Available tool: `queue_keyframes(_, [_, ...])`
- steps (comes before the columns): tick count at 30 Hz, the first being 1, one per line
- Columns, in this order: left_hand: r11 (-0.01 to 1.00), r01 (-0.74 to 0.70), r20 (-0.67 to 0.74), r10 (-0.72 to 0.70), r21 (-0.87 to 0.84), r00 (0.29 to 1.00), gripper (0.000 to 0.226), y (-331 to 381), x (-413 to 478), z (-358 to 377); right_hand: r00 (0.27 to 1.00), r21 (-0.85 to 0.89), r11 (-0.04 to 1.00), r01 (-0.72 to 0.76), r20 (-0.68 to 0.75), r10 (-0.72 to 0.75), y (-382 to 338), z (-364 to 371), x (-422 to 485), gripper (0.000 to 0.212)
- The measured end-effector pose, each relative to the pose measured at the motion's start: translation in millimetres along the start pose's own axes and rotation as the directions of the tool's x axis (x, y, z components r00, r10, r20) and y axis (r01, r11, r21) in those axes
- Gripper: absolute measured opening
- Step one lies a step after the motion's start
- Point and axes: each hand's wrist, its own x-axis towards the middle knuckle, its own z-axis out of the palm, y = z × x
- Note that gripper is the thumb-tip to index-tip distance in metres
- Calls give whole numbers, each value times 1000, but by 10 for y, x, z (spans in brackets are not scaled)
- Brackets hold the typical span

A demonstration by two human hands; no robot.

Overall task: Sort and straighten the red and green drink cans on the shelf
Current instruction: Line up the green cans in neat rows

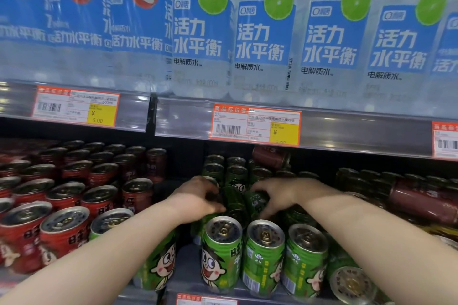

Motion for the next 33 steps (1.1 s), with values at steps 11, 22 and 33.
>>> queue_keyframes(11, [999,-36,8,36,19,999,51,-66,-13,4,993,227,973,42,-115,-16,129,-12,16,41])
queue_keyframes(22, [999,-52,-9,52,-3,999,52,-105,-15,23,990,35,999,-8,-139,13,20,23,-68,80])
queue_keyframes(33, [995,-93,25,94,-17,995,53,-226,-71,12,980,88,981,172,-117,-161,-236,-15,148,86])
